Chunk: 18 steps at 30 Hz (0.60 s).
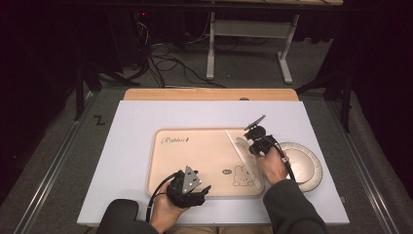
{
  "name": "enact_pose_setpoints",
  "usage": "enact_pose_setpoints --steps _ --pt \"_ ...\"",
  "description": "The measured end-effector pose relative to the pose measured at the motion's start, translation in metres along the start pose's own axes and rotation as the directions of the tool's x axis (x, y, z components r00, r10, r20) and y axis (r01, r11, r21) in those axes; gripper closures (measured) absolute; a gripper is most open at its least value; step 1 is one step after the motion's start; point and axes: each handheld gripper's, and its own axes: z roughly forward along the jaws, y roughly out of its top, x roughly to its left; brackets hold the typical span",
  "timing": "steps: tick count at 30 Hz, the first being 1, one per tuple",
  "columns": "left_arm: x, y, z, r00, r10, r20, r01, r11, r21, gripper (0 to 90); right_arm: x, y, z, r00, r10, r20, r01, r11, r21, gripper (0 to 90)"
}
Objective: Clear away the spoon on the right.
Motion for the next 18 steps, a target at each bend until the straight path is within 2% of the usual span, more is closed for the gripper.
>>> enact_pose_setpoints --steps 5,11,14,18 --pt "0.000 0.000 0.000 1.0000 -0.001 0.007 0.001 1.0000 -0.002 35.9 -0.001 0.006 0.003 1.0000 0.004 0.000 -0.004 1.000 0.020 86.1" --pt "-0.007 -0.005 -0.003 0.9984 0.055 0.018 -0.054 0.9985 -0.011 35.9 -0.001 0.011 0.010 0.9983 0.041 -0.042 -0.041 0.999 -0.011 85.9" --pt "-0.008 -0.006 -0.001 0.9980 0.060 0.021 -0.060 0.9982 -0.005 35.9 -0.001 0.014 0.012 0.9978 0.044 -0.049 -0.045 0.999 -0.019 85.8" --pt "-0.007 -0.005 -0.001 0.9982 0.057 0.019 -0.057 0.9984 -0.007 35.9 -0.002 0.016 0.013 0.9984 0.043 -0.035 -0.044 0.999 -0.013 85.3"
